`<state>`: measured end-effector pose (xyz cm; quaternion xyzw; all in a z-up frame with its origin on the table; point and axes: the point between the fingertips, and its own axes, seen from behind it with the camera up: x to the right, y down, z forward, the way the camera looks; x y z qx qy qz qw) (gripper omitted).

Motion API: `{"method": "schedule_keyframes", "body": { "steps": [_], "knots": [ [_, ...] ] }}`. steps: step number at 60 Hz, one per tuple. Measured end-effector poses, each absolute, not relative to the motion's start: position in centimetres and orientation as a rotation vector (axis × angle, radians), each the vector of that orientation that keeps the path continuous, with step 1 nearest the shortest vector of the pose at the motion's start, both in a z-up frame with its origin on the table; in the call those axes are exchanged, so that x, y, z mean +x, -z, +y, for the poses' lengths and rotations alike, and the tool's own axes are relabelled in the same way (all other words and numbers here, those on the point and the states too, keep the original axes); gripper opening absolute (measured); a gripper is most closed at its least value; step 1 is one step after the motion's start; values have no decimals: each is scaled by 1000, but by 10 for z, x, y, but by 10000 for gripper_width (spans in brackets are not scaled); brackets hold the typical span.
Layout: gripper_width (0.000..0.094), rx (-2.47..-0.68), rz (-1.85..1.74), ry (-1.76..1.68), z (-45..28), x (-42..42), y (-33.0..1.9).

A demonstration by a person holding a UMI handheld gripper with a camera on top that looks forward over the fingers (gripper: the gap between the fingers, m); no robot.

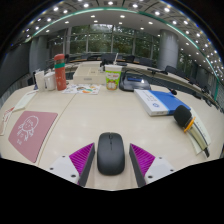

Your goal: Arrange mouse

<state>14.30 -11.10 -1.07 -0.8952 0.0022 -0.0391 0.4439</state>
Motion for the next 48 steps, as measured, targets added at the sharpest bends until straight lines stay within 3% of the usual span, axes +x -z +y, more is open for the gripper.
{"method": "schedule_keyframes", "body": {
  "steps": [6, 25, 42, 48],
  "knots": [
    [481, -2214, 8, 49, -102, 136, 14],
    [346, -2248, 67, 111, -103, 136, 8],
    [344, -2079, 75, 147, -89, 50, -119],
    [344, -2063, 57, 84, -86, -26, -136]
  ]
}}
